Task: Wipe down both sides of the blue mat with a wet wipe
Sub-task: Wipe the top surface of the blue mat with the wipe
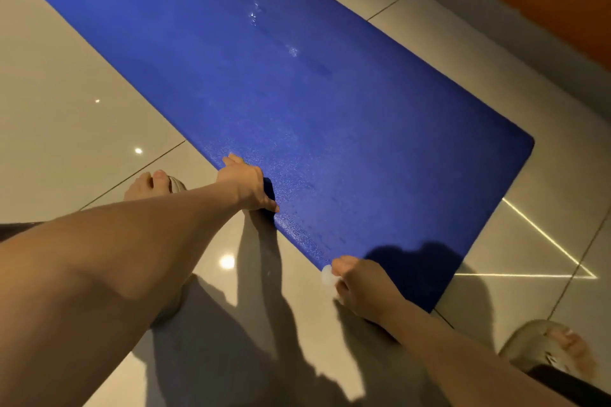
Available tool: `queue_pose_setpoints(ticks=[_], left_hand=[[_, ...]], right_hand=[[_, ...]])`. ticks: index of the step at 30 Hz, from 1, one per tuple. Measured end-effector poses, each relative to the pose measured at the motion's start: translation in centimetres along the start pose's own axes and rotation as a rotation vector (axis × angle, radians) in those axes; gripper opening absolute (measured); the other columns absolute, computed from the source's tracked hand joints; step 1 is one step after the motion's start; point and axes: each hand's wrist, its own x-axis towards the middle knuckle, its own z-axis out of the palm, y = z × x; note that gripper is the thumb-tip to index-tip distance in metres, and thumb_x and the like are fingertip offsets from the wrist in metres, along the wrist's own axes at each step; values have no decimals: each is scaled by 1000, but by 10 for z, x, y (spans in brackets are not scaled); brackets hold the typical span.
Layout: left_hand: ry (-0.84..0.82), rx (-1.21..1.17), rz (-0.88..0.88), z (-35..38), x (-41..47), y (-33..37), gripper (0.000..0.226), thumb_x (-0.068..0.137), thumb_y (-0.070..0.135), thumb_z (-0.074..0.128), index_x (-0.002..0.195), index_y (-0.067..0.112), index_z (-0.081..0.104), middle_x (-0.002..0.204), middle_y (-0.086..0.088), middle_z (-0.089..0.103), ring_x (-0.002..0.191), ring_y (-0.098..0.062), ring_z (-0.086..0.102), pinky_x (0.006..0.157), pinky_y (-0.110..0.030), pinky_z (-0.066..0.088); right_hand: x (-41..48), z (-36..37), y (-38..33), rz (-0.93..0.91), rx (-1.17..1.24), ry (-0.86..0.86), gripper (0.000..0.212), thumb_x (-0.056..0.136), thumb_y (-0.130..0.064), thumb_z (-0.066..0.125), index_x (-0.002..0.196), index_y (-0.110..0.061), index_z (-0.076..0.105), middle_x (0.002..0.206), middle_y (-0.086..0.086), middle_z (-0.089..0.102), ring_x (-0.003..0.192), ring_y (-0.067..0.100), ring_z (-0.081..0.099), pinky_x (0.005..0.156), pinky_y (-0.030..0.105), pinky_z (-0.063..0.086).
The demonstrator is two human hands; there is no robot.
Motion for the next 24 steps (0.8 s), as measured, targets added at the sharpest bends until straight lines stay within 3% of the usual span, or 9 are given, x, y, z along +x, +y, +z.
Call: queue_pose_setpoints(ticks=[3,5,6,10,13,15,19,22,24], left_hand=[[18,38,-46,0,-7,9,103,69,89,59,135,10,55,148,-26,40,140,-42,32,108,-46,41],[24,18,-71,1,-9,13,103,73,86,59,140,8,51,151,-25,36,141,-41,30,111,-45,38],[23,-12,-92,3,-8,13,104,73,85,60,142,8,49,154,-25,31,143,-41,27,111,-45,38],[64,-101,-127,20,0,10,105,68,84,66,142,11,49,159,-22,18,146,-38,18,106,-47,46],[114,-124,-112,25,0,8,108,66,86,66,142,11,50,157,-17,20,146,-36,19,103,-48,49],[120,-139,-102,24,0,8,113,63,86,67,146,11,47,157,-17,20,146,-36,17,104,-49,48],[88,-150,-103,13,-2,12,108,64,82,71,145,14,49,152,-16,28,138,-35,27,102,-44,49],[74,-174,-131,5,-5,15,100,63,77,76,138,15,55,142,-15,37,132,-32,34,94,-41,49],[89,-200,-146,7,-6,16,99,62,76,78,136,15,56,139,-14,38,130,-31,35,91,-40,50]], right_hand=[[25,2,-8,-81,21,5,16,86,-10,62,88,-25,58,80,-1,58,66,25,57,55,31,38],[51,-1,-17,-93,-49,-46,9,99,-21,52,104,-21,60,100,2,61,87,29,61,71,37,43],[66,-2,-22,-93,-57,-45,9,101,-24,51,105,-20,57,104,3,61,91,30,60,73,38,42],[128,-24,-45,-107,16,32,5,99,-23,56,100,-19,56,97,2,60,78,28,51,64,34,33],[146,-32,-44,-97,33,31,7,99,-21,55,100,-15,57,99,4,62,79,28,52,64,37,38],[132,-37,-33,-137,20,12,8,99,-22,54,96,-16,58,98,5,61,80,29,54,65,38,40],[71,-42,15,-199,-60,-72,20,94,-17,52,80,-28,43,90,3,60,76,31,58,63,35,47],[41,-38,44,-274,-83,-34,10,88,-22,47,89,-26,56,80,-2,55,60,24,58,47,27,48],[55,-34,40,-291,-112,-43,17,92,-19,45,91,-18,62,88,2,58,71,27,61,54,31,47]])
